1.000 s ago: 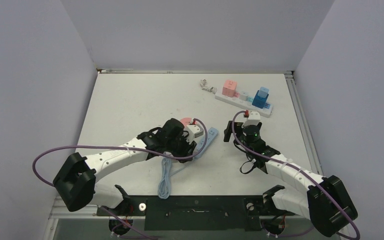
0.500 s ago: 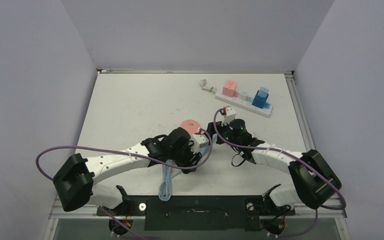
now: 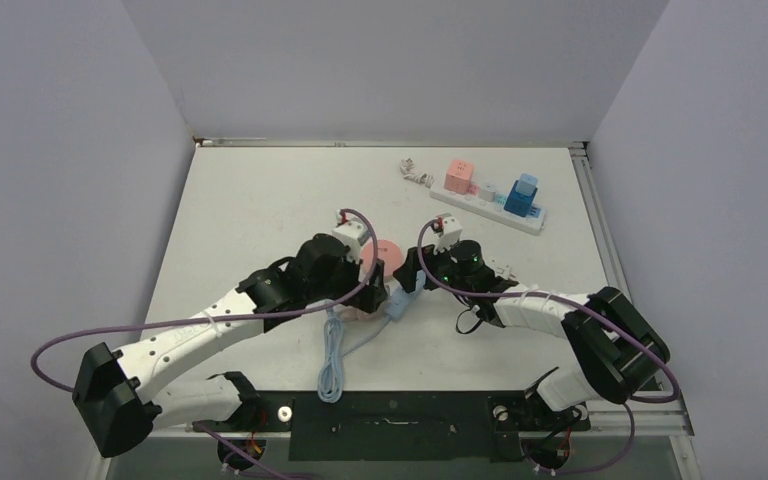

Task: Pull the plug off the socket
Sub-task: Remove the plug from the socket.

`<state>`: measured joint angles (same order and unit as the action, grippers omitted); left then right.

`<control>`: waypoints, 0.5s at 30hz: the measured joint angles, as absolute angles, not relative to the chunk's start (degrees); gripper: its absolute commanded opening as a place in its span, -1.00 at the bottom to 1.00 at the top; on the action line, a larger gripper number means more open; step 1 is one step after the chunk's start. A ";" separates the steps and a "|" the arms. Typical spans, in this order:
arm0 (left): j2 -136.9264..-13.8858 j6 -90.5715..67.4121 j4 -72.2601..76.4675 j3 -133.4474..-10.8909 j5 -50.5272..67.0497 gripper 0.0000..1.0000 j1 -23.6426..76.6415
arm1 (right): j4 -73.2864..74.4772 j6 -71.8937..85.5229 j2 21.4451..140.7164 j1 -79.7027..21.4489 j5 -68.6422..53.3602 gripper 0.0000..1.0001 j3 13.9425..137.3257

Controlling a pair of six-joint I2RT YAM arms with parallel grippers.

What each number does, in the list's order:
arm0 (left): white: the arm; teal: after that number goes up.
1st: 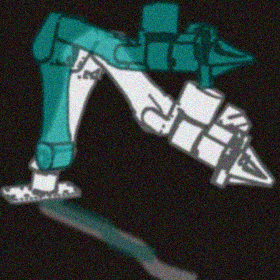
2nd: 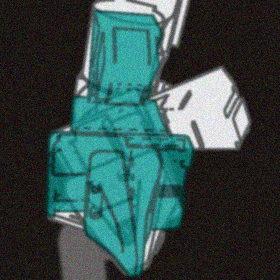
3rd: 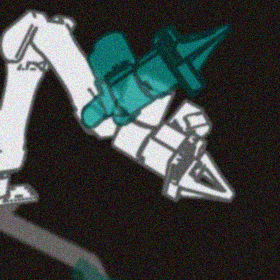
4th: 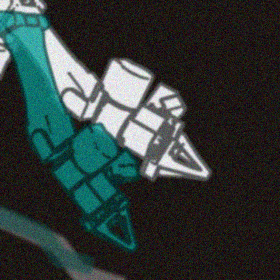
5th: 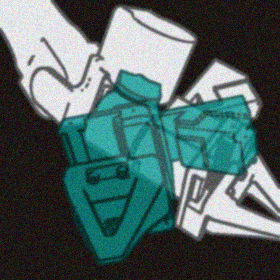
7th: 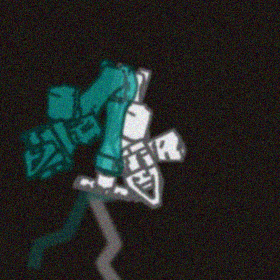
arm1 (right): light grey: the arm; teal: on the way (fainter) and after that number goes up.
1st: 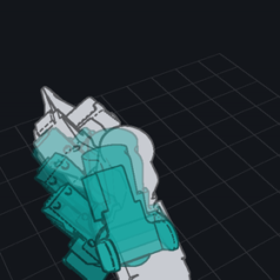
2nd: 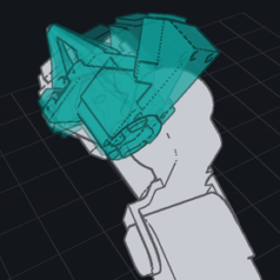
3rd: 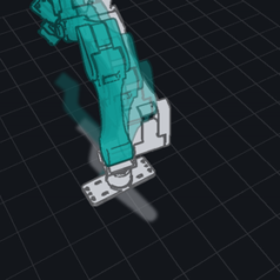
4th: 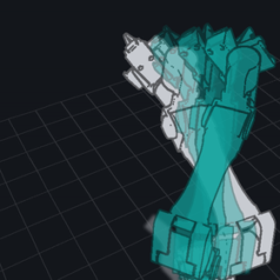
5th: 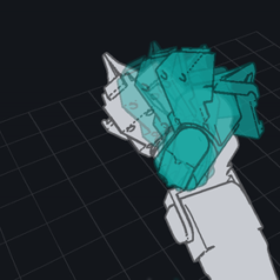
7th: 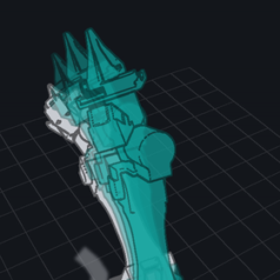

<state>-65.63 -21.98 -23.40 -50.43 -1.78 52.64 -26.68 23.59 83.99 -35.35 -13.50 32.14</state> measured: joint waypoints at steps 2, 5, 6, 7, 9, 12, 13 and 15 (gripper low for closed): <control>-64.84 -25.54 -23.46 -50.52 -3.29 0.94 47.66 | -26.94 23.57 83.22 -35.35 -12.58 0.82 31.14; -64.01 -30.94 -23.64 -49.67 -5.82 0.94 41.30 | -26.94 23.38 81.60 -35.38 -11.14 0.82 29.76; -63.57 -32.51 -23.64 -49.01 -6.55 0.94 39.99 | -26.94 23.31 81.03 -35.42 -10.72 0.82 29.47; -63.24 -33.91 -23.77 -48.34 -7.16 0.94 39.20 | -26.94 23.24 80.47 -35.42 -10.35 0.82 29.26; -63.07 -36.60 -24.03 -47.07 -7.94 0.94 38.41 | -26.94 23.11 79.35 -35.53 -9.65 0.82 29.04; -63.11 -39.59 -24.21 -45.15 -8.58 0.93 37.43 | -26.96 22.98 77.93 -35.68 -8.78 0.82 28.97; -63.11 -40.38 -24.16 -44.29 -8.54 0.92 36.84 | -26.94 22.94 77.47 -35.68 -8.56 0.82 28.93; -63.05 -42.09 -23.59 -41.80 -8.25 0.90 35.14 | -26.94 22.90 76.71 -35.68 -8.14 0.82 28.67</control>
